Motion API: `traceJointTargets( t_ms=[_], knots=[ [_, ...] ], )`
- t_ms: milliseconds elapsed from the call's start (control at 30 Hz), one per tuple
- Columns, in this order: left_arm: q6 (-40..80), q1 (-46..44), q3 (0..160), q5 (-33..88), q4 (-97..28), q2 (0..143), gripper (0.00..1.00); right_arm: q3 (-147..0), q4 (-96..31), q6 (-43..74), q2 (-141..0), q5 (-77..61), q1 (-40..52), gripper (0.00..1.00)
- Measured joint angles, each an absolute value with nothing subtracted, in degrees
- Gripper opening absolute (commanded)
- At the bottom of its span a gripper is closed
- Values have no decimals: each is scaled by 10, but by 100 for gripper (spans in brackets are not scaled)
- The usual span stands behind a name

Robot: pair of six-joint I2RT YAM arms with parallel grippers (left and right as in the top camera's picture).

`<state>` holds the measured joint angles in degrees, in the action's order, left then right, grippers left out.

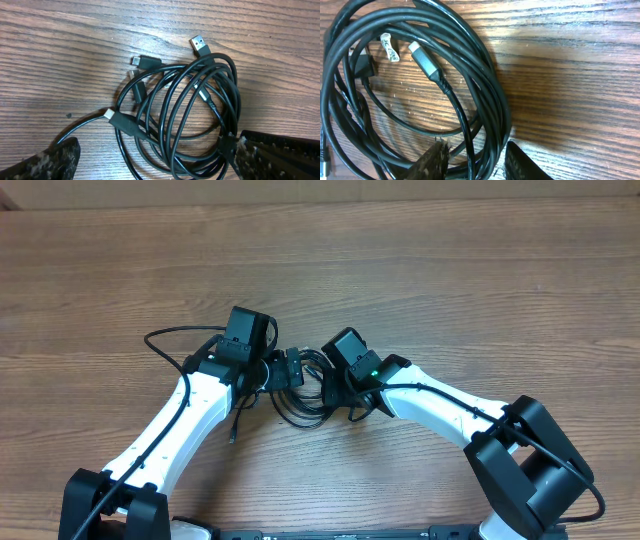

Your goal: Untangle cables

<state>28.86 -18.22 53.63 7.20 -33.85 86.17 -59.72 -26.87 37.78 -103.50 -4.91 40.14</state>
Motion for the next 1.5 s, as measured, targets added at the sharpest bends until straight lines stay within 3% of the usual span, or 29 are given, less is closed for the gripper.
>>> traceJointTargets(
  t_ms=[500,833,1133,1500],
  knots=[
    [289,-182,536,72,-338,862,100,-597,-255,390,-1049,-42,401,36],
    [289,-182,536,72,-338,862,100,-597,-244,403,-1049,-40,401,26],
    [289,-182,536,72,-338,862,99,-597,-252,403,-1050,-40,401,26],
    [289,-182,536,72,-338,862,99,-597,-252,404,-1050,-36,401,11]
  ],
)
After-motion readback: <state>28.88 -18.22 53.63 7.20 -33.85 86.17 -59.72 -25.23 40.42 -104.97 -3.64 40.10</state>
